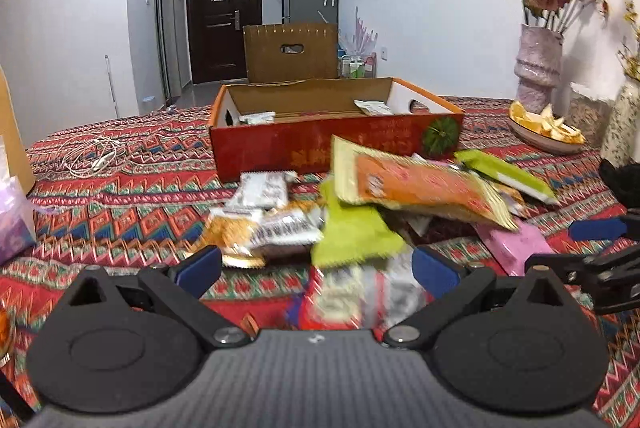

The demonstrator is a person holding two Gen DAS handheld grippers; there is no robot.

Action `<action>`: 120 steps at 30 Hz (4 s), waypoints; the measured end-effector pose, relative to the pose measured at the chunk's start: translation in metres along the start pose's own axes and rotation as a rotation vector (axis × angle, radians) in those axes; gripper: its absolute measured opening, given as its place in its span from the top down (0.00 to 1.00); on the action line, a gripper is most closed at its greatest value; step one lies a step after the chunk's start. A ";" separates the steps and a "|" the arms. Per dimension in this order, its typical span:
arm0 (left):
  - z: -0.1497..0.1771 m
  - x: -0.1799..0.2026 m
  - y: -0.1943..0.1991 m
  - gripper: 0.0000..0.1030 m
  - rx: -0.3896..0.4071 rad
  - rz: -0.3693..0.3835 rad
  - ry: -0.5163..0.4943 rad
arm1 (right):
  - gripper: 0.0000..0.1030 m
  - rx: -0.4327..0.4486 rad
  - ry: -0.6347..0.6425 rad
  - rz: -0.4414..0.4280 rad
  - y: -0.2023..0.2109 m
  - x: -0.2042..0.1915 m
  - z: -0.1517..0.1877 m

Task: Organize snacks
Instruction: 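Grasp the white-and-gold seed cake packet with the left tool while the right grasps a pink packet, then carry both held packets over into the orange cardboard box, then open the left tool to drop the seed cake packet while the right releases the pink packet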

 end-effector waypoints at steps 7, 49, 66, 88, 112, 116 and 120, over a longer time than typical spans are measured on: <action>-0.025 -0.046 -0.031 0.26 -0.024 -0.021 0.088 | 0.19 -0.023 0.023 0.034 -0.033 0.001 -0.009; 0.037 0.019 0.102 0.64 -0.005 -0.006 0.209 | 0.41 0.040 0.058 0.018 0.099 0.028 0.043; -0.025 -0.009 0.071 0.64 0.059 -0.014 0.206 | 0.41 0.088 0.147 0.014 0.061 0.018 -0.026; -0.181 -0.080 -0.090 0.64 0.062 0.055 0.211 | 0.41 0.167 0.225 -0.102 -0.075 0.009 -0.232; -0.191 -0.116 -0.340 0.63 -0.304 0.029 0.191 | 0.40 -0.358 0.151 -0.070 -0.380 -0.015 -0.258; -0.186 -0.115 -0.348 0.57 -0.354 0.035 0.193 | 0.38 -0.371 0.198 -0.035 -0.380 -0.025 -0.253; -0.189 -0.119 -0.340 0.51 -0.340 0.012 0.221 | 0.32 -0.373 0.211 -0.034 -0.373 -0.031 -0.257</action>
Point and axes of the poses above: each gripper's, at about its wrist camera, not at the fingertips, and y roughly against the way its jaws point, x to its right, z to its underside, the point moved 4 cm from there along -y, roughly the way its jaws point, and after that the axes turned 8 degrees about z, right-handed, at the moved point
